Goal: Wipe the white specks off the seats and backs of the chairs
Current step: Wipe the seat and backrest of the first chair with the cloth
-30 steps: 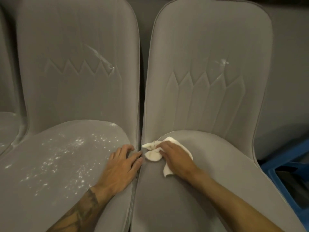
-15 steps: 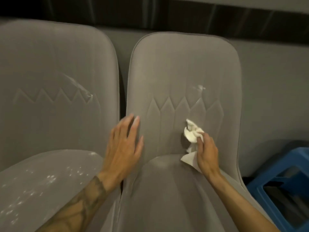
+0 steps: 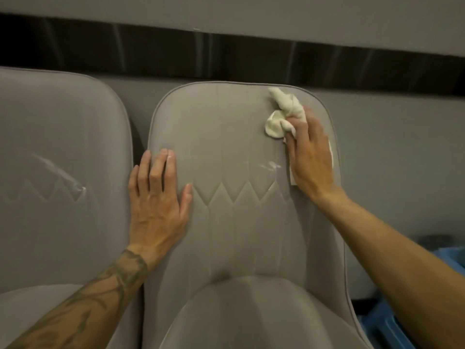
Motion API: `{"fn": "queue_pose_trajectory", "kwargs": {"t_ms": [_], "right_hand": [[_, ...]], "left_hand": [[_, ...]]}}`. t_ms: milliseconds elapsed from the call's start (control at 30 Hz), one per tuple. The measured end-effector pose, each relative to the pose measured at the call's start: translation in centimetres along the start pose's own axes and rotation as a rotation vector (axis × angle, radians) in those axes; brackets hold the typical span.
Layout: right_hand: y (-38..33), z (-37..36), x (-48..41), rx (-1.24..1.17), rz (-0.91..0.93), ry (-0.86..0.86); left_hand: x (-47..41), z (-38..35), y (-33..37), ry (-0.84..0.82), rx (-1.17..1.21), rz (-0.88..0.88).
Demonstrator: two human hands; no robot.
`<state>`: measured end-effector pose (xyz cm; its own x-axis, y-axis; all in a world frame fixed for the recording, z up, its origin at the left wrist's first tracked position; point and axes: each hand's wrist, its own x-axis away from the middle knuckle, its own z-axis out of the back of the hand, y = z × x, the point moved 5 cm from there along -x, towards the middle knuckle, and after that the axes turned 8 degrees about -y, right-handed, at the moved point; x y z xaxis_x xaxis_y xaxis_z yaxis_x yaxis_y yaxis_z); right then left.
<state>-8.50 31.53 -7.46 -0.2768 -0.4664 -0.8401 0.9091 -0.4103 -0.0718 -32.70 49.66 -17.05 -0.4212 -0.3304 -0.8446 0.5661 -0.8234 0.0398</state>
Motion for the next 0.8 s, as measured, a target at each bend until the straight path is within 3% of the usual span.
{"fn": "queue_pose_trajectory", "kwargs": {"t_ms": [200,300,400,500,667,800], "right_hand": [[1.0,-2.7,9.4,0.190,0.167,-0.107],[1.2,-1.9,4.9,0.213,0.146,-0.079],[1.7,-0.2,-2.3,0.130,-0.014,0.006],[2.1,0.0,-2.4,0.095,-0.017,0.058],[2.8,-2.2,10.0,0.287,0.237,-0.089],[3.0,-1.1,5.8,0.291,0.316,-0.132]], "left_hand": [[0.1,0.1,0.2,0.015,0.027,-0.005],[0.2,0.0,0.1,0.019,0.018,-0.003],[0.2,-0.2,0.0,0.024,0.019,-0.009],[0.2,-0.3,-0.1,0.052,0.026,-0.023],[0.2,-0.3,-0.1,0.049,0.036,-0.031],[0.2,-0.3,-0.1,0.039,0.055,-0.021]]}}
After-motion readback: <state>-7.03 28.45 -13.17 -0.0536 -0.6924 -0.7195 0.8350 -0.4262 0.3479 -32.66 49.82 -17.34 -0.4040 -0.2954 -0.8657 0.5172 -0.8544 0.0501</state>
